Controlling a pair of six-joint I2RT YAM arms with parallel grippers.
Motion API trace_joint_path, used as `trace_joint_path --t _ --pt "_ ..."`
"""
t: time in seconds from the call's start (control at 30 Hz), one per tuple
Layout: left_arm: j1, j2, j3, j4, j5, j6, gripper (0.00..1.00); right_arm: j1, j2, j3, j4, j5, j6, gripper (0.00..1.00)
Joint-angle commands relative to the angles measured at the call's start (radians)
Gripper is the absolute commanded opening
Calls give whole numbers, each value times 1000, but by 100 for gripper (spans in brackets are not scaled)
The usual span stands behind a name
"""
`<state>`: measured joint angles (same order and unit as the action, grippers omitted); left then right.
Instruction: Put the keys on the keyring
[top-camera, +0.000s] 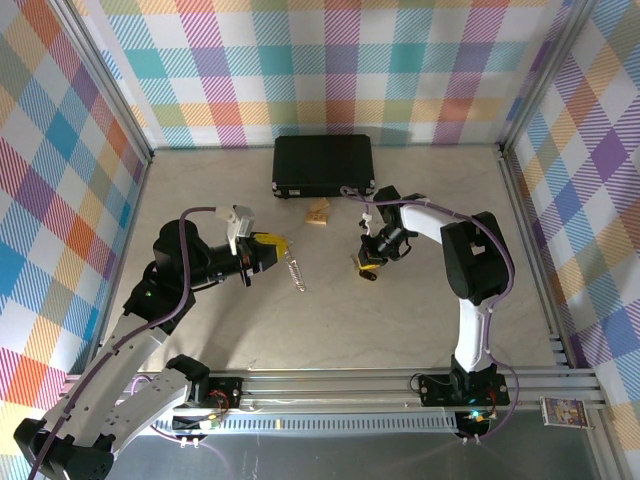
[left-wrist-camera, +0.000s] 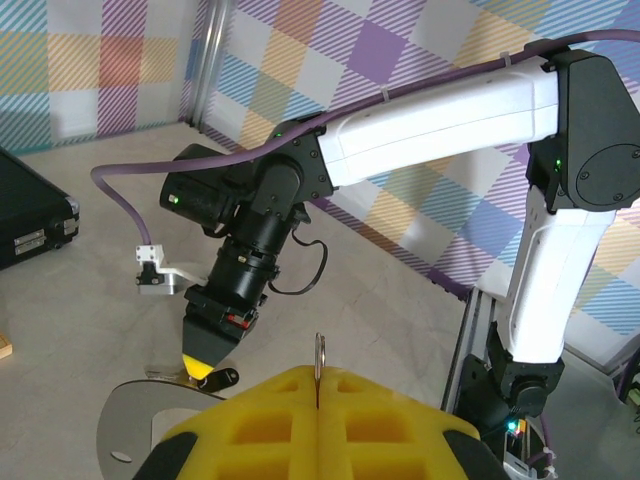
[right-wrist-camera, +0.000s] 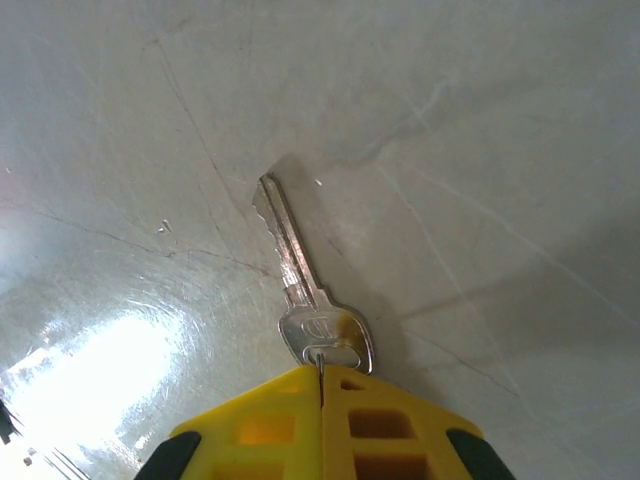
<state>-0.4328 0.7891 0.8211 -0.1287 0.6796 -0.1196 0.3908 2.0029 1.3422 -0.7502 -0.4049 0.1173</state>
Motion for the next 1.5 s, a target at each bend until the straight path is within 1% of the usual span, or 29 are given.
trace_joint_path --t 0.0,0.2,0.33,0.43,0.53,0.73,0.87,0.97,1.13,1.27,1.47 --pt "17 -11 -1 27 6 -4 0 -3 -71 -1 -27 -44 -54 0" --pt "18 -10 6 35 12 -14 0 3 -214 -75 40 -86 -111 0" --pt "17 -10 20 35 18 -21 0 31 -353 -140 113 -124 -168 0" --pt "18 -10 33 34 26 -25 0 62 -480 -199 203 -182 -197 0" --pt "17 -9 46 40 40 -31 0 80 -605 -252 309 -242 -186 0" --pt "17 -13 82 51 89 -21 0 150 -809 -267 429 -292 -146 0" --pt "17 -21 97 126 148 -52 0 203 -909 -248 517 -335 -90 0" --pt "17 -20 106 177 182 -82 0 252 -939 -210 530 -337 -83 0" --pt "16 -18 112 247 223 -116 0 334 -948 -153 553 -324 -83 0" --pt "16 -6 121 284 259 -137 0 374 -964 -144 604 -288 -75 0" --pt "16 5 125 327 299 -169 0 426 -963 -115 592 -214 -102 0"
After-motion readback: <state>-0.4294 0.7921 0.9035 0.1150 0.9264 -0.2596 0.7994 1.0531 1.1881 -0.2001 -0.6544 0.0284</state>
